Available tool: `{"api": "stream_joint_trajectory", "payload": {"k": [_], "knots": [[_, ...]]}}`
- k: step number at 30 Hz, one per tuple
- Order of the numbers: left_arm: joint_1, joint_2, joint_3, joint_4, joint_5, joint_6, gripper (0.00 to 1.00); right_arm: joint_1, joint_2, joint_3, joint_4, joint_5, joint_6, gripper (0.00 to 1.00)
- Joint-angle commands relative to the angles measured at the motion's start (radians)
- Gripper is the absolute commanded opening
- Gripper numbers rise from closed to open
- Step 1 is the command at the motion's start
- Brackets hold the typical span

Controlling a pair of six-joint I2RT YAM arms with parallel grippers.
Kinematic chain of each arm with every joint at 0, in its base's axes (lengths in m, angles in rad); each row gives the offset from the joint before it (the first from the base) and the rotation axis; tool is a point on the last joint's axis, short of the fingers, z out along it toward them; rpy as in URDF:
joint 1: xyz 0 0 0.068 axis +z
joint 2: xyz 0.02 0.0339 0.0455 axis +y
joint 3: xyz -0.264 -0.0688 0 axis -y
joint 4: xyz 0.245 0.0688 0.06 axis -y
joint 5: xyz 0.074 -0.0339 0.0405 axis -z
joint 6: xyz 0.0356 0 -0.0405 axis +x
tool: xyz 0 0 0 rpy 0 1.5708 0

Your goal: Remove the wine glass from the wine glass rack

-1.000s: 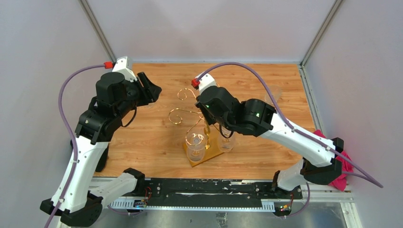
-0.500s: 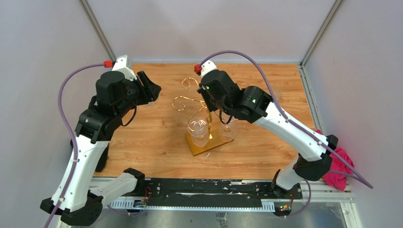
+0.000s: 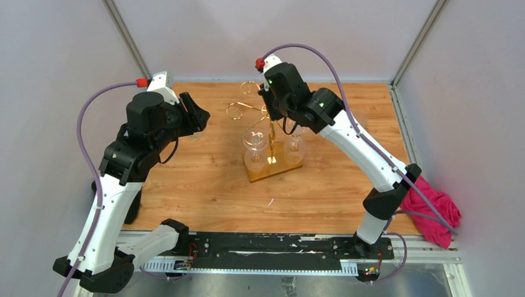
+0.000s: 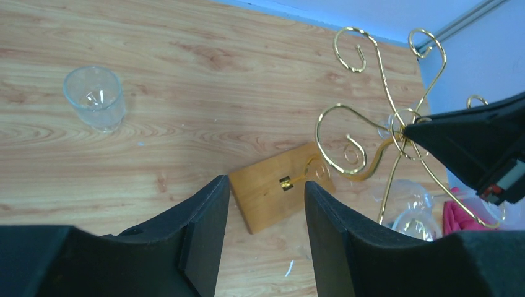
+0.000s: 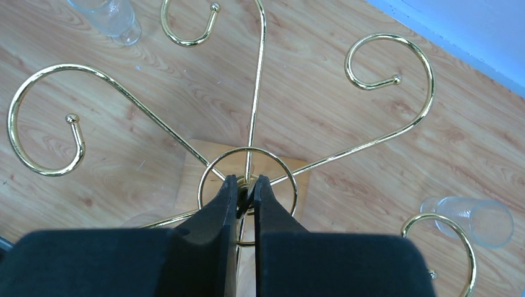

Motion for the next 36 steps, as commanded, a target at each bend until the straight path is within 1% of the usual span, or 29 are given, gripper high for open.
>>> {"api": "stream_joint_trajectory", "payload": {"k": [1,11,17,18,22,23,25,27,29,31,33,36], "knots": [[-0.004,0.011,0.006,0.017,-0.006,0.006,0.53,-0.066,0.027,0.126,0.092,-0.047,-0.035,0.0],[-0.004,0.028,-0.008,0.031,0.003,0.006,0.53,-0.157,0.163,0.273,0.072,-0.123,-0.031,0.0],[-0.004,0.033,-0.02,0.043,0.004,0.007,0.53,-0.168,0.184,0.282,0.068,-0.15,-0.025,0.0],[-0.004,0.035,-0.021,0.043,0.005,0.008,0.53,-0.168,0.179,0.276,0.068,-0.152,-0.023,0.04],[-0.004,0.038,-0.025,0.046,0.007,0.009,0.53,-0.168,0.142,0.252,0.077,-0.153,-0.022,0.32],[-0.004,0.038,-0.028,0.048,0.008,0.007,0.53,-0.168,0.129,0.245,0.081,-0.154,-0.022,0.37],[-0.004,0.038,-0.034,0.054,0.012,0.004,0.53,-0.168,0.099,0.23,0.088,-0.155,-0.02,0.44],[-0.004,0.042,-0.038,0.056,0.018,0.0,0.53,-0.168,0.055,0.205,0.105,-0.151,-0.015,0.48],[-0.004,0.043,-0.041,0.056,0.021,-0.002,0.54,-0.168,-0.008,0.157,0.135,-0.126,-0.016,0.49],[-0.004,0.042,-0.045,0.059,0.022,-0.004,0.54,-0.169,-0.091,0.083,0.16,-0.084,-0.015,0.48],[-0.004,0.042,-0.048,0.06,0.027,-0.007,0.54,-0.176,-0.206,-0.029,0.185,-0.054,0.002,0.48],[-0.004,0.041,-0.051,0.071,0.043,-0.009,0.57,-0.213,-0.355,-0.152,0.205,-0.089,0.045,0.48]]}}
